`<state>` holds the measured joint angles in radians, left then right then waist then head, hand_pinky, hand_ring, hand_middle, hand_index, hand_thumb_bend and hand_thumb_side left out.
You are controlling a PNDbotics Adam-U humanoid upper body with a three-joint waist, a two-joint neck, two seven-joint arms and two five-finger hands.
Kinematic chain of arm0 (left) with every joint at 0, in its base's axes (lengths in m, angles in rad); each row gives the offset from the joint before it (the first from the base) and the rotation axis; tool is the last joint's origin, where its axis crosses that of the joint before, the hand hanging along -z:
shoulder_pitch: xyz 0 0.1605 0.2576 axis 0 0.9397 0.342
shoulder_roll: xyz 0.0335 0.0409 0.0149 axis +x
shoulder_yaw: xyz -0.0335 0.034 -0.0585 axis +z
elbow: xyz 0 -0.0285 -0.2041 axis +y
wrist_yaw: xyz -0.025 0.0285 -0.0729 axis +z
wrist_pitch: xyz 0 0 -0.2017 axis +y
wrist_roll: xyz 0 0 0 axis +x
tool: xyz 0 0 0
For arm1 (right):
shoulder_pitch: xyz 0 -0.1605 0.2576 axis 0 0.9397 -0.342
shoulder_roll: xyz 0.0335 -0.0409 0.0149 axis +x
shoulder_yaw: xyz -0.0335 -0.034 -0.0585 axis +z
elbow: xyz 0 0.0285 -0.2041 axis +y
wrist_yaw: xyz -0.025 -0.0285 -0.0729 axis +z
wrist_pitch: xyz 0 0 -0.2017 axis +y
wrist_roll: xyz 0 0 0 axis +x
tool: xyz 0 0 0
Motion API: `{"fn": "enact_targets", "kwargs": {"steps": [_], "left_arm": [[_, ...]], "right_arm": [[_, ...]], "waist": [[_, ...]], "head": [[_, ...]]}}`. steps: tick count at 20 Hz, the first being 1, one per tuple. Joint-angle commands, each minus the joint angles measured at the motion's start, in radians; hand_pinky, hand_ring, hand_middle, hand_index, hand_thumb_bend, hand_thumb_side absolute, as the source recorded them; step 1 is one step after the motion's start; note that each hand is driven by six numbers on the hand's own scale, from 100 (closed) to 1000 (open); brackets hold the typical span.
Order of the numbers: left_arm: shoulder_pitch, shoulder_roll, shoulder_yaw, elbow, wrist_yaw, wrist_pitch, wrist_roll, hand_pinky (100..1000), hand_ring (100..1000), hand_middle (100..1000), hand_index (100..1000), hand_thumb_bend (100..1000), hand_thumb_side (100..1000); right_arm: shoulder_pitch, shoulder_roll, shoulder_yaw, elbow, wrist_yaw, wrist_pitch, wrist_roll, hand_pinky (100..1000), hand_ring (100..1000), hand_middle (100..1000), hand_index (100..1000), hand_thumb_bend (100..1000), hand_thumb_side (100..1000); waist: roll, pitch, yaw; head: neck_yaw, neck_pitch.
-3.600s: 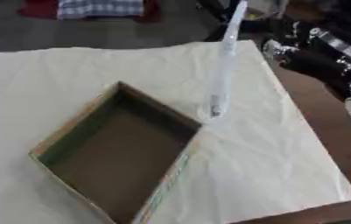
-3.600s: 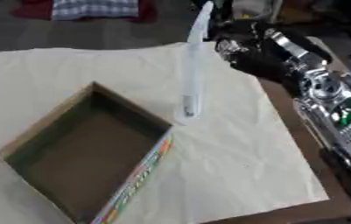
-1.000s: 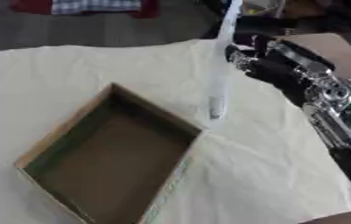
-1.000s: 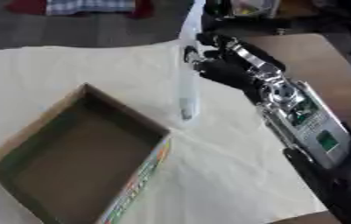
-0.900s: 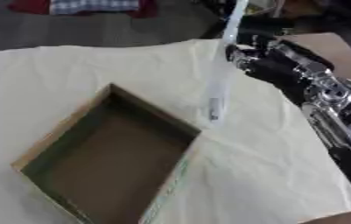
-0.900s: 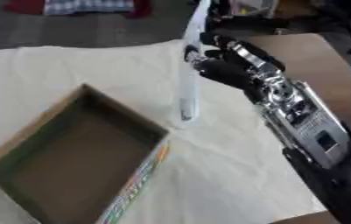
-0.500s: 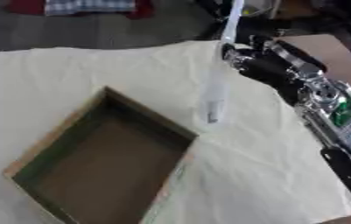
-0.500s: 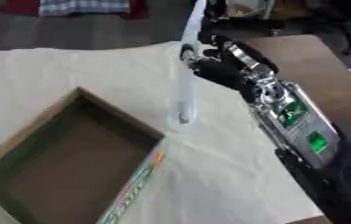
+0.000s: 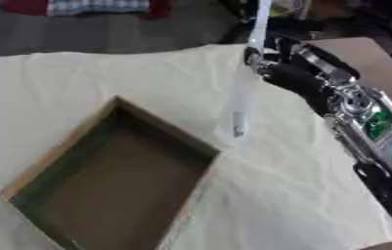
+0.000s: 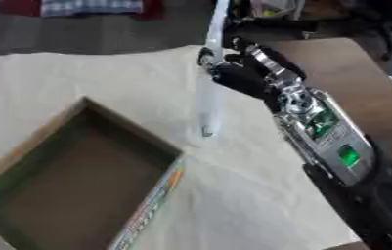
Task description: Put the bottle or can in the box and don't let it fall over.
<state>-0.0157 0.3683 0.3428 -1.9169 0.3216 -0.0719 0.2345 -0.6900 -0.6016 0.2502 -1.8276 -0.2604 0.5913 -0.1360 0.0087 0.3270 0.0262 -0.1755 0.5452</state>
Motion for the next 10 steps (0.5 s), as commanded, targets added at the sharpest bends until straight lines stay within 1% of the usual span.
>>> {"fn": "enact_targets", "kwargs": {"steps": [1, 10], "left_arm": [[-0.003, 0.017, 0.008, -0.012, 0.004, -0.001, -0.004, 1000, 1000, 1000, 718, 100, 623], [-0.007, 0.016, 0.008, -0.011, 0.004, -0.002, -0.008, 1000, 1000, 1000, 718, 100, 625]], "right_arm": [[-0.021, -0.024, -0.013, -0.003, -0.004, 0.001, -0.009, 1000, 1000, 1000, 942, 100, 495], [-0.038, -0.017, -0.012, 0.023, 0.006, 0.01, -0.033, 1000, 1000, 1000, 934, 100, 493]], "waist": [[0.0, -0.014, 0.002], [-0.003, -0.005, 0.012]], "head": [[-0.003, -0.015], [-0.011, -0.026]]}}
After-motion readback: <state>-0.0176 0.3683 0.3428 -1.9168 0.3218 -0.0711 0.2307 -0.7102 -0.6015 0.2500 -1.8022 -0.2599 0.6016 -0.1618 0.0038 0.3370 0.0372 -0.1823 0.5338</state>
